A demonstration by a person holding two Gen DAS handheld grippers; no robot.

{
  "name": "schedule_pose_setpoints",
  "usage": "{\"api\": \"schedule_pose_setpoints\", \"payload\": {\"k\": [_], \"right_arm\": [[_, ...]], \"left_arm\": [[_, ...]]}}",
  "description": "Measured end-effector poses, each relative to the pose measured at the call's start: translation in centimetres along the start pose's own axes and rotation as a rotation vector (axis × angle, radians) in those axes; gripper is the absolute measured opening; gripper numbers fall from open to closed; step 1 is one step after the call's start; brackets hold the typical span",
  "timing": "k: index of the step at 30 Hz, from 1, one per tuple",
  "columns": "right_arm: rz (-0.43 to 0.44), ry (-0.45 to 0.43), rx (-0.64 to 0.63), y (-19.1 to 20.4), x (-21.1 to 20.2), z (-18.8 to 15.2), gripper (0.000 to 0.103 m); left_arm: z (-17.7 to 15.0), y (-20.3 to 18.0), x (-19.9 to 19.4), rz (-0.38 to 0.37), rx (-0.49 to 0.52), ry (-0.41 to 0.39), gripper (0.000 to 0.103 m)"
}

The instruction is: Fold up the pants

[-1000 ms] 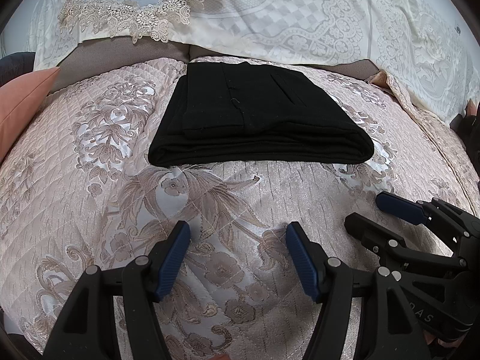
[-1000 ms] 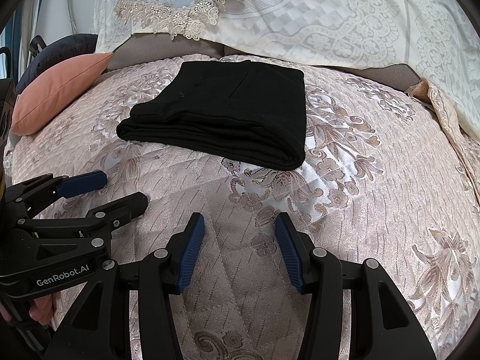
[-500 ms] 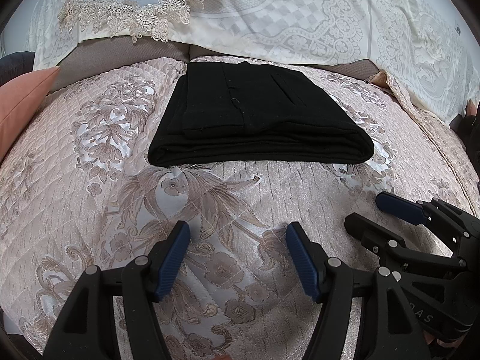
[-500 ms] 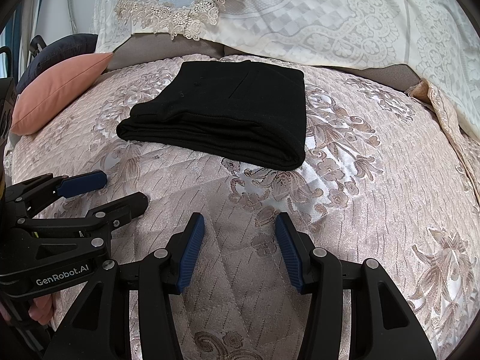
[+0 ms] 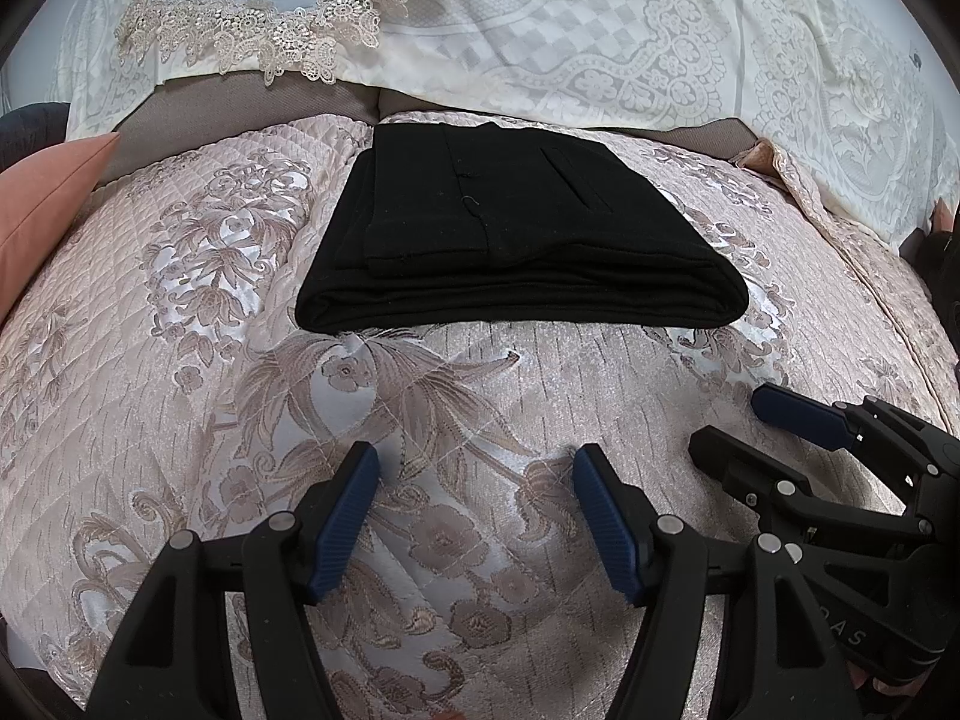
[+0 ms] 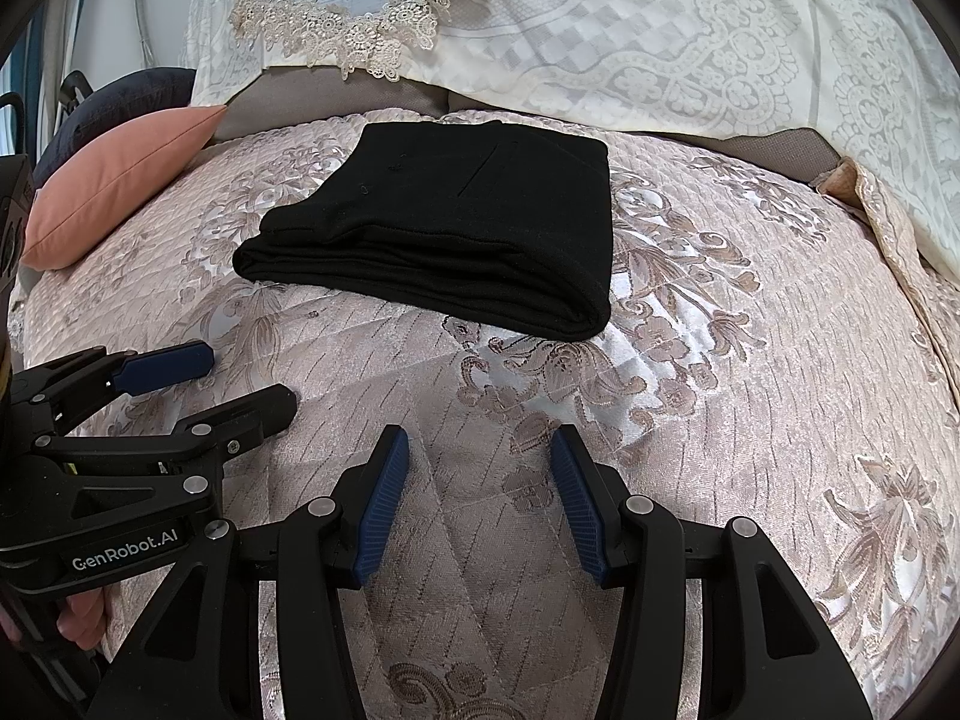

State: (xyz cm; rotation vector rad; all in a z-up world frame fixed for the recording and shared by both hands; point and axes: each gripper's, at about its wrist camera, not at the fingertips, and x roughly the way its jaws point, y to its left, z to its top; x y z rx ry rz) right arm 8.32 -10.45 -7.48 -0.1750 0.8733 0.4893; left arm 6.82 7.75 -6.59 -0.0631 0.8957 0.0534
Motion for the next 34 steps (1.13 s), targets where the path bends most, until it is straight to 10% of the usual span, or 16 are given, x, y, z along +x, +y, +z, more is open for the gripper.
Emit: {"api": "schedule_pose_setpoints", "payload": {"k": [34], "right_arm": [[0.001, 0.0, 0.003, 0.03, -0.06, 0.02, 0.05]], "left_arm": [[0.02, 0.29, 0.1, -0.016, -0.006, 0.007, 0.073]]}}
